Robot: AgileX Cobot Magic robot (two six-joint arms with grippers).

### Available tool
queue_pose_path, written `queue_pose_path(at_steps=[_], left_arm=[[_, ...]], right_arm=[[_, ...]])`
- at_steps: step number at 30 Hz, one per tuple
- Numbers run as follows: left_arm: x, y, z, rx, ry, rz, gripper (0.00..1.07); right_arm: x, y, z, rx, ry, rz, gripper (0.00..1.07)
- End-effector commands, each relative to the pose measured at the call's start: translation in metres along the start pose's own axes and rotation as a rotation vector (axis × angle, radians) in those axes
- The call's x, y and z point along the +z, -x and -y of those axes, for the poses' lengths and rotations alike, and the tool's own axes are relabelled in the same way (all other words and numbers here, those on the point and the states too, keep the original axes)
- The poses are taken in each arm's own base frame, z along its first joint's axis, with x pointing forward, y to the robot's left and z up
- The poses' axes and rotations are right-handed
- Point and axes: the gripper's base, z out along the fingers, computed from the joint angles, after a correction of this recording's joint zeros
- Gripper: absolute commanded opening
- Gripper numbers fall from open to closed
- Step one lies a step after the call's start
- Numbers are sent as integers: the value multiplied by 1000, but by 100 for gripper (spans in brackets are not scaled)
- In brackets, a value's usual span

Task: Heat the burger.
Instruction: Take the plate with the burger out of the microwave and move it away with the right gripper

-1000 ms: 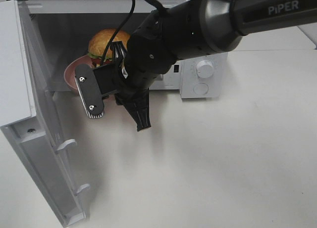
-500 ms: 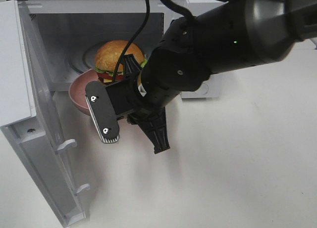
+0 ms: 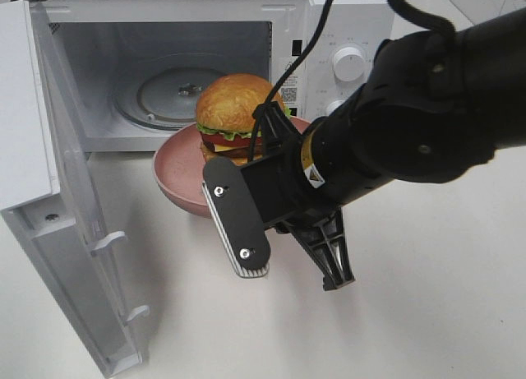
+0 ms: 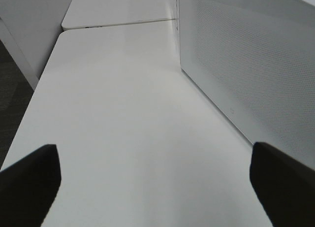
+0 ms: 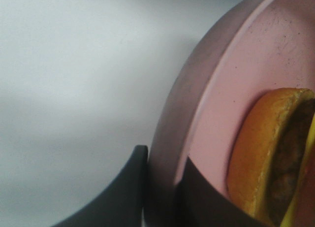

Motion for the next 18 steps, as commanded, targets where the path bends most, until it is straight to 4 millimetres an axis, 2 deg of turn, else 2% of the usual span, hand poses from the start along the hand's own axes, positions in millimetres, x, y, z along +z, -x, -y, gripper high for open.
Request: queue_pose_path(at_steps=[1,3,6,8,15,18], left_arm=[[-2,-1,0,-4,6,25,100],[-2,-1,0,-4,6,25,100],[-2,-1,0,-4,6,25,100],[-2,-1,0,-4,6,25,100],[-2,-1,0,-4,6,25,100],[-2,-1,0,-4,6,25,100]], right_arm=[[-13,2,7,-18,-90,48,0],[-25,-4,-4,-15,-98,52,0],[-27,-6,-6,-15,-100,53,0],[-41,-12,-16,-11,-118,59,0],[-61,-21,-31,-2,-152,71,0],[-73,-28,-44,2,-175,79,0]])
